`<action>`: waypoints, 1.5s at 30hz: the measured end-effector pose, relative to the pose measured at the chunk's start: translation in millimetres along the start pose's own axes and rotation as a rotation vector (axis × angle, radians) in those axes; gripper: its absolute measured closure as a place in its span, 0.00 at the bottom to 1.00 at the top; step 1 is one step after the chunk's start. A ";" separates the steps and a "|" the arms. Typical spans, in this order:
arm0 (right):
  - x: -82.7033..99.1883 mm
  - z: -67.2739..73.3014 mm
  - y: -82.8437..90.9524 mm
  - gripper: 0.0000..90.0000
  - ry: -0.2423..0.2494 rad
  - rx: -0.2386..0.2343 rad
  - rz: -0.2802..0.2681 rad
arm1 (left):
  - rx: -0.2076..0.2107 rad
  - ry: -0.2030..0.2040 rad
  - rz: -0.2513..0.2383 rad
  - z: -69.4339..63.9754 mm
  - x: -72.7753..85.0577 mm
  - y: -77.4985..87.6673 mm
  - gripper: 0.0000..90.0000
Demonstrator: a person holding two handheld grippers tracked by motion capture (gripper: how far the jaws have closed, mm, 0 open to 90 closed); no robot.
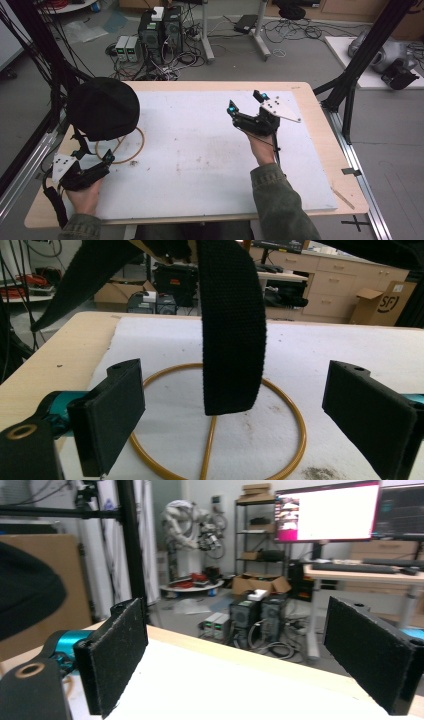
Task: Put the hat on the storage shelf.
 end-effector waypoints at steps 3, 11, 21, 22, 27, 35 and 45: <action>5.0 -14.3 12.1 0.11 0.011 0.039 0.007 | 0.007 -0.008 0.003 -2.7 0.0 -1.2 0.11; 18.4 -41.4 34.8 0.11 0.003 0.126 0.029 | 0.002 -0.005 0.000 -1.8 -0.3 -0.4 0.11; 39.2 -74.7 65.8 0.11 -0.028 0.229 0.052 | 0.002 -0.027 0.008 -3.3 0.6 0.0 0.11; 41.2 -76.7 67.4 0.11 -0.029 0.234 0.055 | 0.003 -0.027 0.008 -3.7 0.5 0.0 0.11; 48.2 -88.3 76.5 0.11 -0.030 0.283 0.060 | 0.003 -0.029 0.011 -4.3 0.4 -0.4 0.11; 60.2 -102.5 90.2 0.11 -0.038 0.359 0.101 | 0.000 -0.024 0.008 -3.1 0.1 0.2 0.11; 76.3 -106.2 105.4 0.11 -0.001 0.437 0.133 | 0.000 -0.022 0.005 -3.9 -0.3 -0.5 0.11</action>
Point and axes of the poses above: each handheld gripper's, and its own axes: y roughly backward along the jaws, x roughly out of its underside, z roughly to its left, the point moved 8 cm from there along -y, roughly forward along the jaws, and after that the axes turned 3 degrees about -y, right-handed, at the moved point
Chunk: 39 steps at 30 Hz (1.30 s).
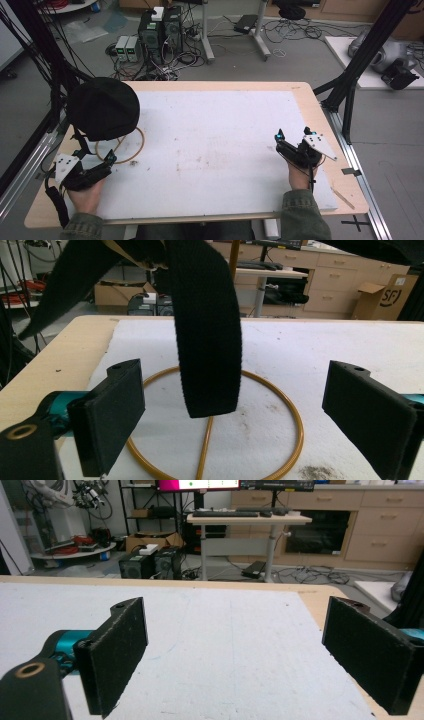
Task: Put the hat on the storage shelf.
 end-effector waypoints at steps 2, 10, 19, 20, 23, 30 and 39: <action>3.8 1.8 4.5 0.11 0.011 -0.001 -0.026 | 0.000 0.001 -0.001 0.1 -0.1 -0.1 0.11; 8.9 -3.4 10.5 0.11 -0.017 0.009 -0.037 | 0.004 0.010 -0.005 0.2 -0.7 -1.1 0.11; 10.9 -4.1 9.2 0.11 -0.027 0.013 -0.023 | 0.003 0.010 -0.004 1.0 -0.7 0.1 0.11; 10.9 -4.2 9.0 0.11 -0.032 0.013 -0.022 | 0.002 0.010 -0.004 1.3 -0.7 0.3 0.11; 11.5 -4.3 8.1 0.11 -0.028 0.012 -0.019 | -0.001 0.013 -0.004 1.9 -0.7 1.0 0.11; 13.3 -2.8 6.9 0.11 -0.010 0.007 -0.006 | 0.002 0.010 -0.003 1.4 -0.5 1.0 0.11; 14.5 -2.5 6.4 0.11 -0.013 0.008 0.005 | 0.006 0.009 -0.003 0.2 -0.4 -0.1 0.11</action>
Point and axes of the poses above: each handheld gripper's, and its own axes: y roughly backward along the jaws, x roughly out of its underside, z roughly to its left, the point moved 8 cm from there along -y, roughly forward along the jaws, and after that the axes turned 3 degrees about -y, right-handed, at the moved point
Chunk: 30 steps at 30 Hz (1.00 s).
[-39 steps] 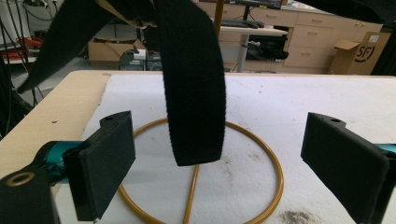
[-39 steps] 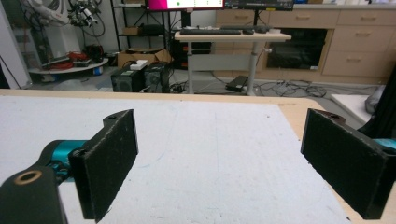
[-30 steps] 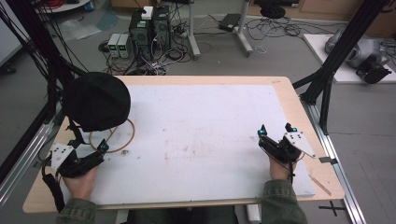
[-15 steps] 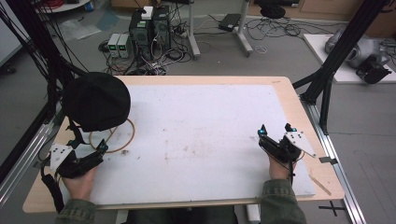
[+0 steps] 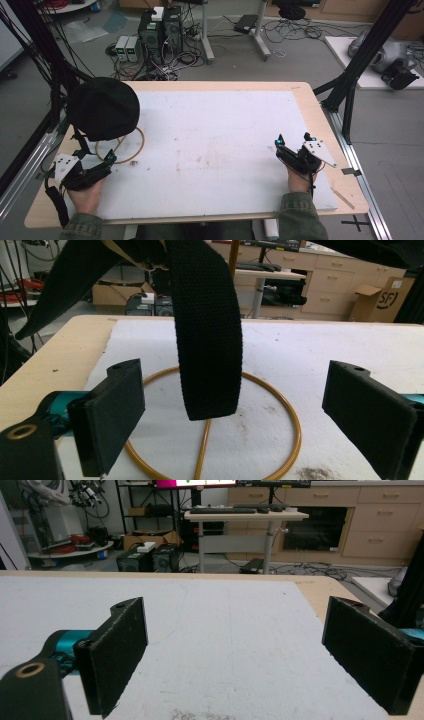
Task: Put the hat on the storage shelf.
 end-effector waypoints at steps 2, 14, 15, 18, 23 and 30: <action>0.1 -0.3 -0.2 0.11 0.003 0.000 0.000 | -0.002 0.002 0.001 0.8 0.1 0.3 0.11; 1.7 -0.4 -0.8 0.11 -0.001 -0.007 0.015 | -0.002 0.011 -0.001 0.9 0.0 0.1 0.11; 1.8 -0.5 -0.8 0.11 -0.001 -0.008 0.016 | -0.001 0.010 0.000 0.8 0.0 0.2 0.11; 2.1 -0.8 -1.5 0.11 0.002 -0.011 0.018 | -0.002 0.011 0.001 0.8 0.2 0.1 0.11; 3.6 0.0 -1.6 0.11 -0.008 -0.014 0.032 | -0.001 0.013 0.001 1.3 0.4 -0.2 0.11; 5.3 0.8 -2.8 0.11 -0.004 -0.023 0.044 | 0.002 0.014 0.001 0.8 0.3 -0.7 0.12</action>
Point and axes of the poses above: each handheld gripper's, and its own axes: y roughly backward along the jaws, x roughly out of its underside, z roughly to its left, the point moved 8 cm from there along -y, roughly forward along the jaws, and after that the axes turned 3 degrees about -y, right-handed, at the moved point
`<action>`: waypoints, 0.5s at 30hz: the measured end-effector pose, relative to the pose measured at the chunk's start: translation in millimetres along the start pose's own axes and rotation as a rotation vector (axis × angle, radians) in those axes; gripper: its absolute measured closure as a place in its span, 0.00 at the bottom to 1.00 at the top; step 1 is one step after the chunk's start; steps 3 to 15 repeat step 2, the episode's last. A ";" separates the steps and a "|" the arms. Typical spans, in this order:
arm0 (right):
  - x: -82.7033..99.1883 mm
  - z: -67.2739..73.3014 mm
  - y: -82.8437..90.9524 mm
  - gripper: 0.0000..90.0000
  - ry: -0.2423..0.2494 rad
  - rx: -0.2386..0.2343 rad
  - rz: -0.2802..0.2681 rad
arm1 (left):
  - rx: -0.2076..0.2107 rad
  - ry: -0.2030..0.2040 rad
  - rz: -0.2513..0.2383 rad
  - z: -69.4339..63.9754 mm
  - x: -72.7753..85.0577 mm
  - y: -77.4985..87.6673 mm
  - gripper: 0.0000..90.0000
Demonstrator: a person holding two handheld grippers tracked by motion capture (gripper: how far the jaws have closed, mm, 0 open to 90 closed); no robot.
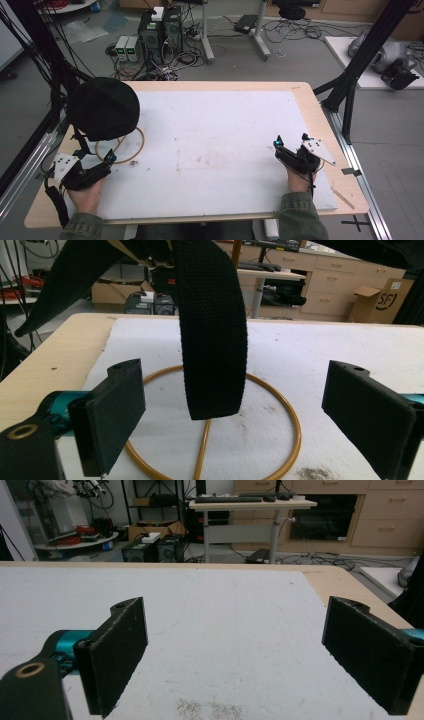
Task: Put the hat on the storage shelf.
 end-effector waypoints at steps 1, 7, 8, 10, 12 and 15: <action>0.1 -0.2 -0.3 0.11 0.003 -0.003 0.001 | -0.002 0.001 0.000 0.6 0.1 0.0 0.12; 0.3 -0.4 -0.4 0.11 0.001 -0.002 0.004 | -0.002 0.001 0.000 0.6 0.1 0.0 0.12; 0.3 -0.4 -0.4 0.11 0.001 -0.002 0.004 | -0.002 0.001 0.000 0.6 0.1 0.0 0.12; 0.3 -0.4 -0.4 0.11 0.001 -0.002 0.004 | -0.002 0.001 0.000 0.6 0.1 0.0 0.12; 0.3 -0.4 -0.4 0.11 0.001 -0.002 0.004 | -0.002 0.001 0.000 0.6 0.1 0.0 0.12; 0.3 -0.4 -0.4 0.11 0.001 -0.002 0.004 | -0.002 0.001 0.000 0.6 0.1 0.0 0.12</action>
Point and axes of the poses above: each handheld gripper's, and its own axes: y roughly backward along the jaws, x roughly out of its underside, z roughly to its left, the point moved 8 cm from there along -y, roughly forward along the jaws, and after that the axes turned 3 degrees about -y, right-handed, at the moved point
